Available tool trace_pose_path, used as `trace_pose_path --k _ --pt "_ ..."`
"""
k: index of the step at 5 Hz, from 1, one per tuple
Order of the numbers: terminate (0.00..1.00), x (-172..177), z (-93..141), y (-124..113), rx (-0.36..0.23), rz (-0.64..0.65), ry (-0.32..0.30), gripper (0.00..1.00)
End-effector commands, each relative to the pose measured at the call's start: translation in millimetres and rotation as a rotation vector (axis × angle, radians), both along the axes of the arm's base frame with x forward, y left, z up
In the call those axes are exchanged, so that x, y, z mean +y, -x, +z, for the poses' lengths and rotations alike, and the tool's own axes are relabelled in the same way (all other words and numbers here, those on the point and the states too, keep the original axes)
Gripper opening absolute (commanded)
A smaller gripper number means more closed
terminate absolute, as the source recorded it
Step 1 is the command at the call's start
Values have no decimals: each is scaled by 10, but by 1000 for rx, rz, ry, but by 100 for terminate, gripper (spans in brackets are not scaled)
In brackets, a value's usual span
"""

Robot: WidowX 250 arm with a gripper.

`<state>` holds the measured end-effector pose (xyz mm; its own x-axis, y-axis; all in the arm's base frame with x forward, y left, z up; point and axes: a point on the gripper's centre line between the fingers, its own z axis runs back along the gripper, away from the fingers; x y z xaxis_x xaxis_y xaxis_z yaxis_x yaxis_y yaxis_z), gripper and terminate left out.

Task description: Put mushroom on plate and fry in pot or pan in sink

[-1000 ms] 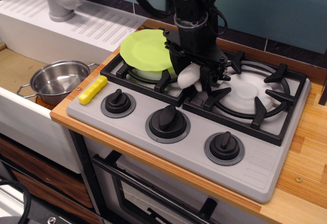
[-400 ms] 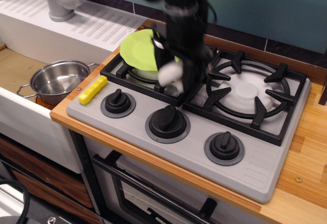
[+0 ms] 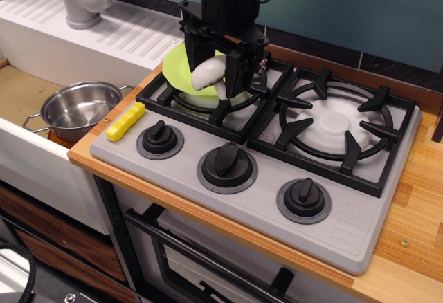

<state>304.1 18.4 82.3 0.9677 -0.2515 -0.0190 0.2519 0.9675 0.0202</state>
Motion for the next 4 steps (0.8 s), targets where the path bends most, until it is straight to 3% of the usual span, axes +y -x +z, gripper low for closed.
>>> trace_pose_path --k 1,4 --pt "0 212 431 -310 -99 -52 -3 0" --pt "0 614 223 -867 -120 -141 38 0"
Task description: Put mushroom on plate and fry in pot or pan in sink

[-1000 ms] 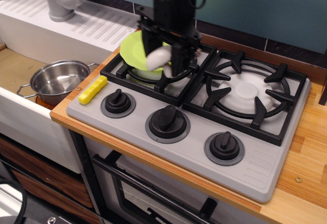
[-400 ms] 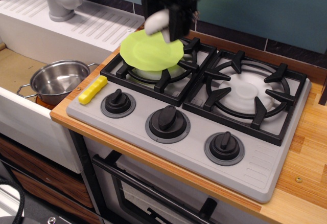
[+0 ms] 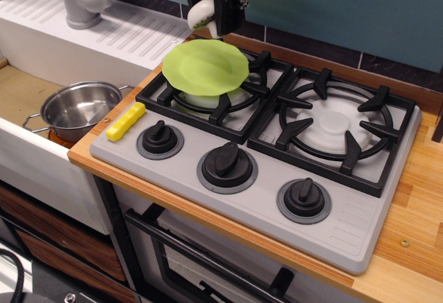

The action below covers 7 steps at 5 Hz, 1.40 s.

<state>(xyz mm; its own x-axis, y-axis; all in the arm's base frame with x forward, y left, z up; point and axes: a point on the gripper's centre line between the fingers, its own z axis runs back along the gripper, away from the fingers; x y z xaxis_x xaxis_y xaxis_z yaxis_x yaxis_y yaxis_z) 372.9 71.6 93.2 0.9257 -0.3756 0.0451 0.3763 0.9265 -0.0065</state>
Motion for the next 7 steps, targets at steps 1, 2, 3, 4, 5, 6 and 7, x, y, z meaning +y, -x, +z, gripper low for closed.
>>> trace_pose_path --k 1,2,3,4,5,6,7 --pt "0 93 40 -154 -68 0 4 0" --pt "0 37 5 -81 -64 42 -2 0" --pt "0 -7 -19 -41 -64 46 -11 100" --pt "0 -53 -25 -26 -58 47 -13 100" --pt "0 -96 -3 -6 -52 54 -12 100" --pt "0 -129 70 30 -40 60 -18 100" --pt "0 -134 222 112 -17 63 -25 100"
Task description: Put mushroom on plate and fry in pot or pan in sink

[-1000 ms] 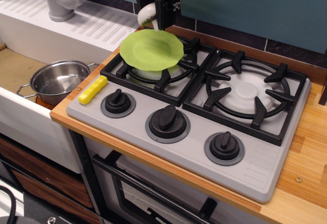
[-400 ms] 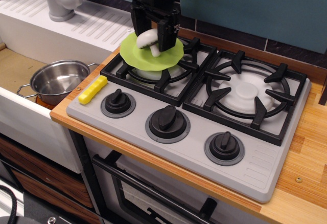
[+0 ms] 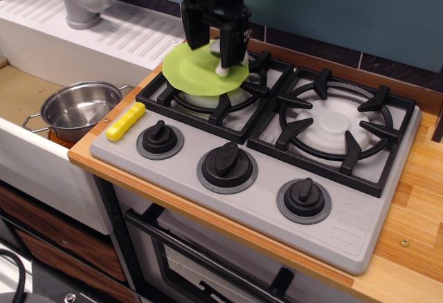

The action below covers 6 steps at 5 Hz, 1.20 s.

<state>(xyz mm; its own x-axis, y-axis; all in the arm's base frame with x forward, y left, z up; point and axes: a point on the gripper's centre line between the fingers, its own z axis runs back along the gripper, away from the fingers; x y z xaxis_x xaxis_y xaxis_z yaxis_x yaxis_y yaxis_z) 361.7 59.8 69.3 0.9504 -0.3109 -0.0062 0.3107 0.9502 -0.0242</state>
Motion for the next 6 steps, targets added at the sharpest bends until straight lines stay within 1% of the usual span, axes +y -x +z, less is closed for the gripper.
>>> trace_pose_path --k 1,2,3,6 --pt "0 -35 585 74 -49 -4 -32 100" --pt "0 -43 708 140 -27 -3 -35 100" --pt "0 -21 837 158 1 -78 -66 100" --pt "0 -21 837 158 1 -78 -66 100"
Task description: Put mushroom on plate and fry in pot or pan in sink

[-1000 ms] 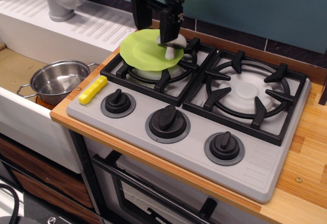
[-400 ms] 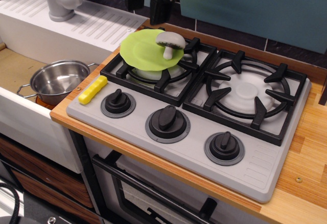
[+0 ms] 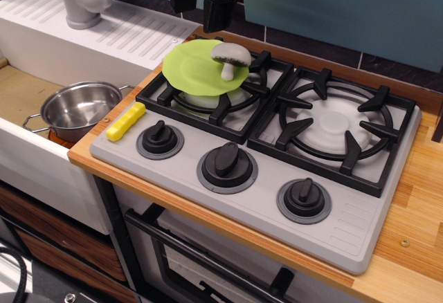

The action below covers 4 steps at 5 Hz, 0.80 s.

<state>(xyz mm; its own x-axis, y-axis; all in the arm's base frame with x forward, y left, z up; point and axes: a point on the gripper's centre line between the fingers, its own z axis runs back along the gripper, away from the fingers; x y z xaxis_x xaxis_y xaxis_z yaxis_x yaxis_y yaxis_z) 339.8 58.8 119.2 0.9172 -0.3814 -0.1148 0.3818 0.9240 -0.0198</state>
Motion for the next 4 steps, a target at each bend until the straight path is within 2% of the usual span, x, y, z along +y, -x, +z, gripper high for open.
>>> trace_pose_path --k 1,3,4 --pt "0 134 319 168 -149 33 -19 100" --pt "0 421 208 542 -249 145 -57 100" --pt "0 504 148 642 -280 192 -71 100"
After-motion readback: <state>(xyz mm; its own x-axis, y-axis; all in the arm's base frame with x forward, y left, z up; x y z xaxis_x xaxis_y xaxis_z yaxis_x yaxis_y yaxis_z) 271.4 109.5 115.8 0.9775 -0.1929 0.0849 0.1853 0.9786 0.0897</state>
